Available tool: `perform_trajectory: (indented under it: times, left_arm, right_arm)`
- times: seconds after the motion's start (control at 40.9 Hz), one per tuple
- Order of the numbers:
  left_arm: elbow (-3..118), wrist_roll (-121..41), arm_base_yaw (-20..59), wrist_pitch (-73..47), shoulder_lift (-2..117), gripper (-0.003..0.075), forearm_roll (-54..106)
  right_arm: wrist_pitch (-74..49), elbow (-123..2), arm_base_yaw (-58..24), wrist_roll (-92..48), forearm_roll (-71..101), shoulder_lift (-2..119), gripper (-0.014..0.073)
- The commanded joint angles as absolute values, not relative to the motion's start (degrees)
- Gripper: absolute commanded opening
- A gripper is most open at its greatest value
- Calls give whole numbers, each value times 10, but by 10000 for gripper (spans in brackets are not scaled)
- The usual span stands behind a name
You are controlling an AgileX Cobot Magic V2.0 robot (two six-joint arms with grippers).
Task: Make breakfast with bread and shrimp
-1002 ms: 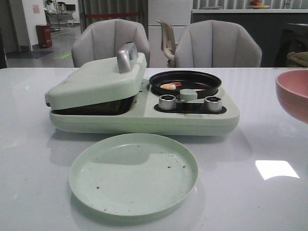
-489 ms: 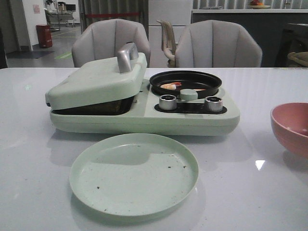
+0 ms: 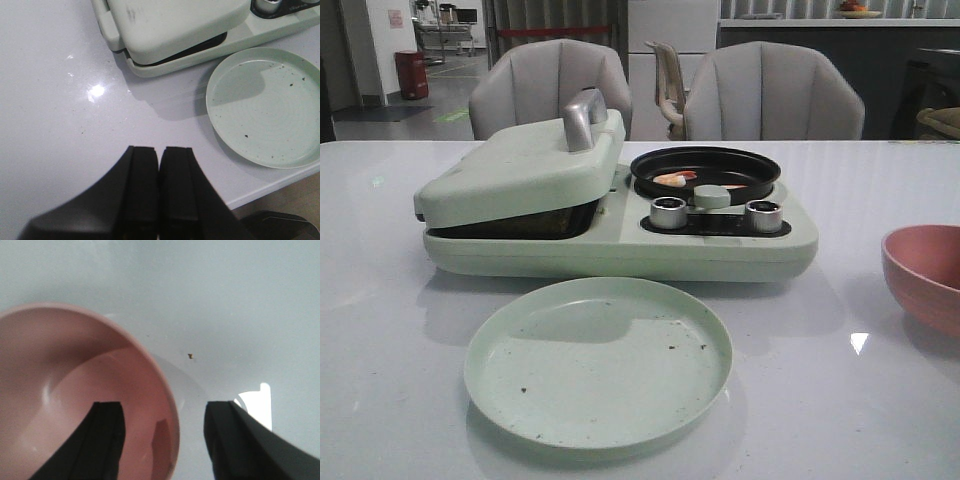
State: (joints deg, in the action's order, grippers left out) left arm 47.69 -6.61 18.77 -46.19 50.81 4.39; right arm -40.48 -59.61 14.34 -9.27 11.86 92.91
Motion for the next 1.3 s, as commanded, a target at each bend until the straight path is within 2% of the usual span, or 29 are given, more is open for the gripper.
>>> perform_trajectory:
  times: [0.0, 0.293, 0.684, 0.978, 1.051, 1.271]
  left_arm:
    - [492, -62, 191, -429, 502, 101, 45]
    - [492, -62, 191, -429, 502, 101, 45]
    - [492, -62, 191, -429, 502, 101, 45]
    - [492, -62, 191, -429, 502, 101, 45]
    - [492, -62, 191, -429, 502, 101, 45]
    - [485, -36, 191, -397, 502, 102, 45]
  right_arm:
    - [-409, -610, 117, -100, 95, 846, 482]
    - [-498, -606, 31, -89, 53, 700, 467]
    - [-510, -472, 32, -84, 65, 492, 461]
    - [-481, -407, 32, -83, 89, 387, 456]
    - [-477, -401, 32, -83, 89, 379, 401]
    - [-475, -396, 32, -83, 89, 379, 88]
